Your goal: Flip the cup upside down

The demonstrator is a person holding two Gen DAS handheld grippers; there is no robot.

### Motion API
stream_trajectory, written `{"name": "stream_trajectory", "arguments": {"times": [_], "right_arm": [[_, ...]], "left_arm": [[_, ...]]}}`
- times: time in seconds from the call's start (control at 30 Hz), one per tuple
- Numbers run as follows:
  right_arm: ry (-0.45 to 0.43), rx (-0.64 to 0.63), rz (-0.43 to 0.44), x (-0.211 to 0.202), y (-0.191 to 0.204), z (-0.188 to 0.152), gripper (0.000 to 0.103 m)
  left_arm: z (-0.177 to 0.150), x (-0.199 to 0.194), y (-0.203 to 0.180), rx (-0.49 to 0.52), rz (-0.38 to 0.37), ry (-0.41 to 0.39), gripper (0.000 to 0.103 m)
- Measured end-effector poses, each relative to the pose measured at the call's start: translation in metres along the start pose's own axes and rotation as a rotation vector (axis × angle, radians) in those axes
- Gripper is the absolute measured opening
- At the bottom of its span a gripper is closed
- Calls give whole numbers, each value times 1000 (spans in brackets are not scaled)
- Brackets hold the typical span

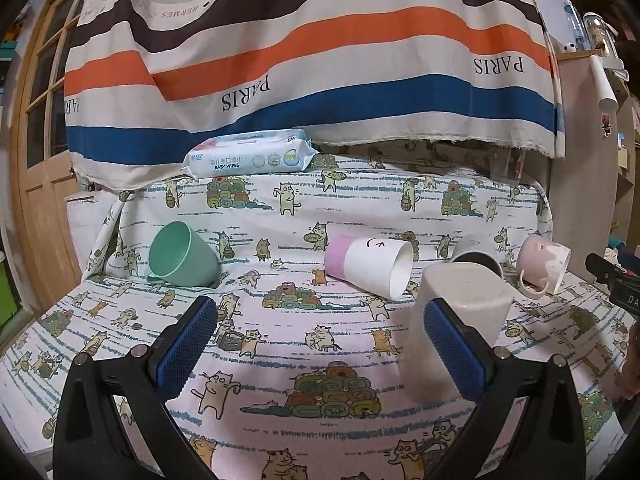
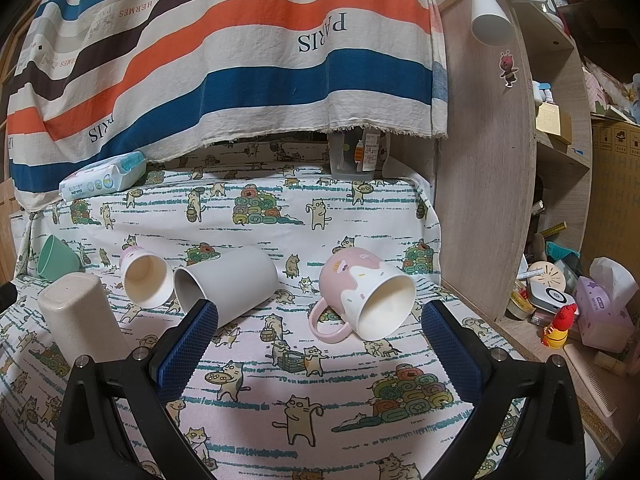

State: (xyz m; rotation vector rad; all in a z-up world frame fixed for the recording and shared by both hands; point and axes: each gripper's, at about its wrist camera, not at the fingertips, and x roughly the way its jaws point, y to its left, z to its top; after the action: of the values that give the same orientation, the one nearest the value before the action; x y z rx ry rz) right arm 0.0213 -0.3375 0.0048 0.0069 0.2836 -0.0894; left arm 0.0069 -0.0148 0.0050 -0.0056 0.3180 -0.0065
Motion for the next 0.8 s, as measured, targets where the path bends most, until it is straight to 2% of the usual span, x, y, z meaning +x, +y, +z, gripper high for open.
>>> {"name": "stream_trajectory", "arguments": {"times": [0.43,0.8], "right_arm": [[-2,1,5,-2,2,0,103],[-2,2,5,-2,2,0,103]], "left_arm": [[0,-1,2,-3,-13,-4,103],[0,0,6,-25,12,5,103]]}}
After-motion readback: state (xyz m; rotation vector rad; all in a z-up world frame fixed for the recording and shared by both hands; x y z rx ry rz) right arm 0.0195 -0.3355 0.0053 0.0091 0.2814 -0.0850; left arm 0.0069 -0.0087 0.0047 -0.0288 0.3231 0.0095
